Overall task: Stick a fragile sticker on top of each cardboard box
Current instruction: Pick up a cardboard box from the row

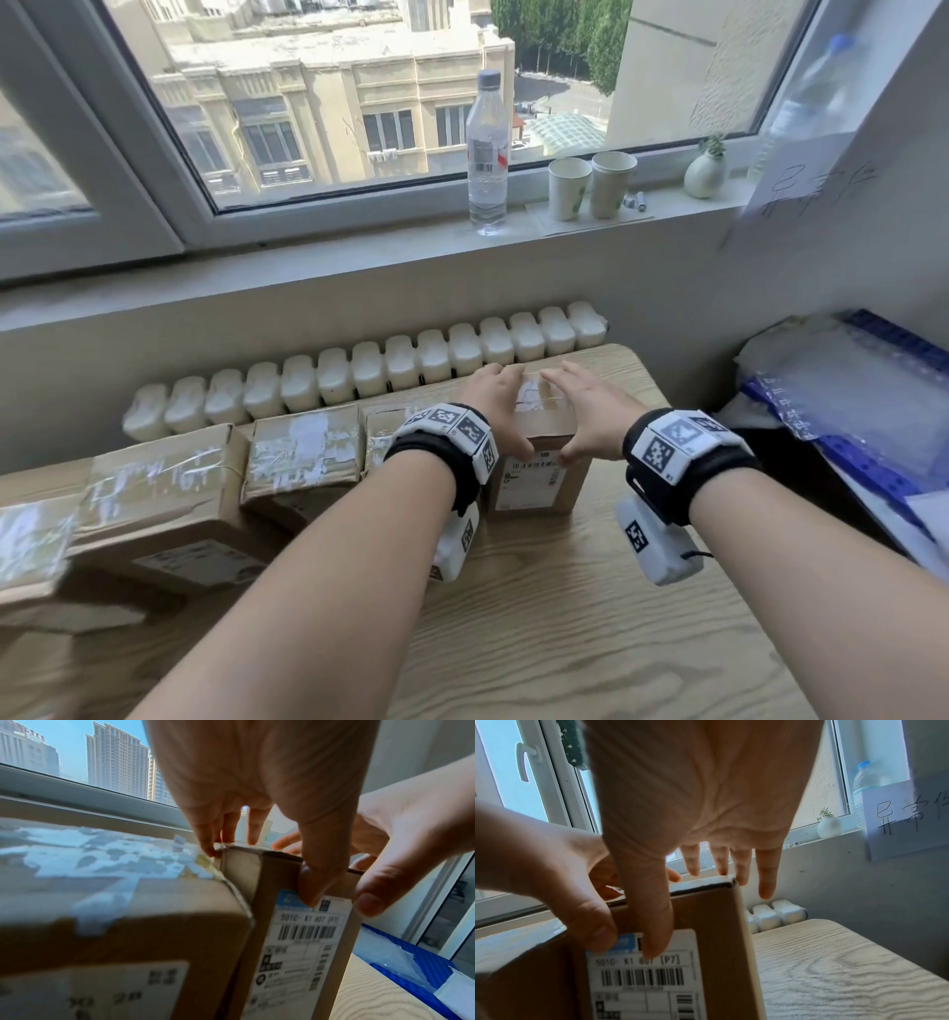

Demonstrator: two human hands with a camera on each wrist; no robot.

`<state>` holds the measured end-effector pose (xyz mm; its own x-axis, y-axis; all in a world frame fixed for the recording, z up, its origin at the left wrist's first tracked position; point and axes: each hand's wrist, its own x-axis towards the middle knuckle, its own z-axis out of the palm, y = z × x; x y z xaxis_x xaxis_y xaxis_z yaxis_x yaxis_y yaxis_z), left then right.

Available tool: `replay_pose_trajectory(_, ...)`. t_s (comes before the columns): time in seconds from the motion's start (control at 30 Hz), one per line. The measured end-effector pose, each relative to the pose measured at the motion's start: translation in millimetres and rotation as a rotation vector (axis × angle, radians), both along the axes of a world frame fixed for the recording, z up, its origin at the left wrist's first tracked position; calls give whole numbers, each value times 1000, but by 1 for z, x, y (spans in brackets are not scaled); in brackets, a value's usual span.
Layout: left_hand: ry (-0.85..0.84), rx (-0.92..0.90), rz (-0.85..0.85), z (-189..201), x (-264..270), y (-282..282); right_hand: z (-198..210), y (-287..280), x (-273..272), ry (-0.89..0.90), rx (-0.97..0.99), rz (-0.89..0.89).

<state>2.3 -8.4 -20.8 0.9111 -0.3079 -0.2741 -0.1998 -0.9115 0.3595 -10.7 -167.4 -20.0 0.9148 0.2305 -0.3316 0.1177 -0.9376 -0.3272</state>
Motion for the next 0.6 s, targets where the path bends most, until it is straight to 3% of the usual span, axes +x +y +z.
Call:
replay_pose_trajectory(0.23,-56,-58,-78,22,-17,-3,24,1,-21,-38,-27,-62)
replay_pose_trajectory(0.6,-27,-126,-155,58,-97,36,85,40,-111,-30,-219,-128)
